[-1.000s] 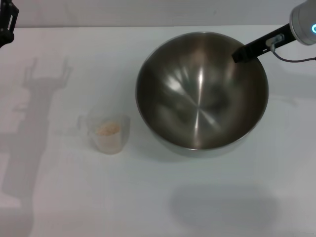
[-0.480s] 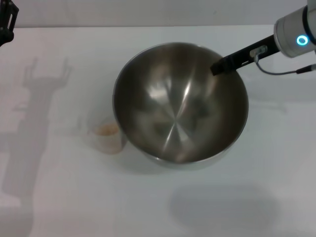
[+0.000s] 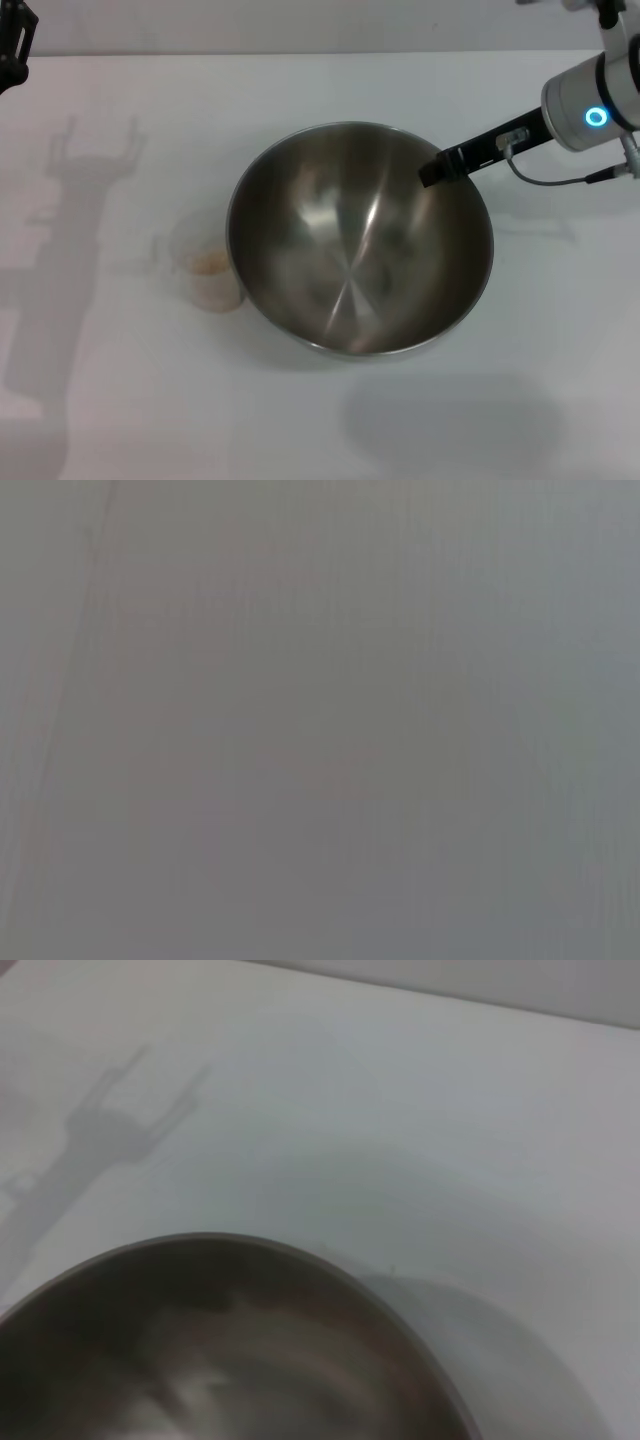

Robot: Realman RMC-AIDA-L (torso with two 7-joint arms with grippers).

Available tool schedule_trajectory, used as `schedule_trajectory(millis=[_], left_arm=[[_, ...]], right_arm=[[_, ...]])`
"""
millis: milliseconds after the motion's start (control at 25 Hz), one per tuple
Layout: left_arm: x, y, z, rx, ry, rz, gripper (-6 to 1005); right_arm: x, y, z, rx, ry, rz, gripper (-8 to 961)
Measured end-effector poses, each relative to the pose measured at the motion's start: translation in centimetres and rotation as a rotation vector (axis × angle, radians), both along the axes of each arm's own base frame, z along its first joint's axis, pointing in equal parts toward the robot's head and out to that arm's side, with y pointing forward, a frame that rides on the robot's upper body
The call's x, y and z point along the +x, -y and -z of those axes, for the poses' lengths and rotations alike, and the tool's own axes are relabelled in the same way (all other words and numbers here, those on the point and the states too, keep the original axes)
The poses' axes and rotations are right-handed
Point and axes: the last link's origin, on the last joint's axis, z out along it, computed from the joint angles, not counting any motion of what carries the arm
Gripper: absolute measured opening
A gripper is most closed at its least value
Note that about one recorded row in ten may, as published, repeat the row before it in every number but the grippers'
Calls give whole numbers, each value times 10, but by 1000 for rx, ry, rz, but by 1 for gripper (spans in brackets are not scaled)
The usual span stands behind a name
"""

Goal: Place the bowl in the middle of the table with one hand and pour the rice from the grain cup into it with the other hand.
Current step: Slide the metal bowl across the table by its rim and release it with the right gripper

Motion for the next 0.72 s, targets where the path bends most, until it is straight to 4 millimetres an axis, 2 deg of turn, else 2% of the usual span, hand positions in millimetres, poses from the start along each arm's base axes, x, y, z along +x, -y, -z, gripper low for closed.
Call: schedule_trajectory(millis=[680, 720], left_arm=[[1, 1, 2, -5, 1, 4, 814], [1, 1, 2, -5, 1, 4, 814]], right_arm=[[4, 2, 8, -25, -9, 14, 51], [4, 2, 8, -25, -9, 14, 78]])
